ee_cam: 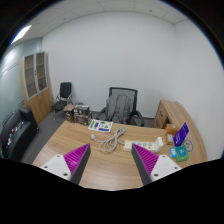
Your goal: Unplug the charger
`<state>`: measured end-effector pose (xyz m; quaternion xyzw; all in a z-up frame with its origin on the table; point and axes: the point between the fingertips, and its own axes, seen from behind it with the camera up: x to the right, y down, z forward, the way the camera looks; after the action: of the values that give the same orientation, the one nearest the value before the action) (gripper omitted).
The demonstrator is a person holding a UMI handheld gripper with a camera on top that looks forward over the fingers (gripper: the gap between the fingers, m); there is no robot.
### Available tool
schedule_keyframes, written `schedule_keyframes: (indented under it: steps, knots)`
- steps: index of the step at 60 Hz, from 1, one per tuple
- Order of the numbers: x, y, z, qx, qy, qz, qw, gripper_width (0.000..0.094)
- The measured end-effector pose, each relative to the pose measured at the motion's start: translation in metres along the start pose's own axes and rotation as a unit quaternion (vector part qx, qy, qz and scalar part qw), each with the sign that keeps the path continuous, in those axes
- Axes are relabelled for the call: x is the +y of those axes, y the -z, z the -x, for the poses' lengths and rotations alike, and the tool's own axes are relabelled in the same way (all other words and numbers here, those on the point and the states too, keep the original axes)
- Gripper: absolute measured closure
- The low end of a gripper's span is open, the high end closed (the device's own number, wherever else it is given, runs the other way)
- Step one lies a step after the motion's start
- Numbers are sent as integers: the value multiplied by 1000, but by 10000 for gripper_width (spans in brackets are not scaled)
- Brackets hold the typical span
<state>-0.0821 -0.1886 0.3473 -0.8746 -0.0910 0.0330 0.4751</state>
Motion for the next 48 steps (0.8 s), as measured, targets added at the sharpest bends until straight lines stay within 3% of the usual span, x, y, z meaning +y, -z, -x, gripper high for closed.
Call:
schedule_keyframes:
  steps: [10, 26, 37, 48]
  knots:
    - [42, -26, -23, -7, 0, 34, 999, 77]
    - [162, -92, -109, 10, -24, 116, 993, 80]
    - [193, -151, -201, 60, -26, 99, 993, 72]
    - [169, -226, -276, 94, -25, 39, 994, 77]
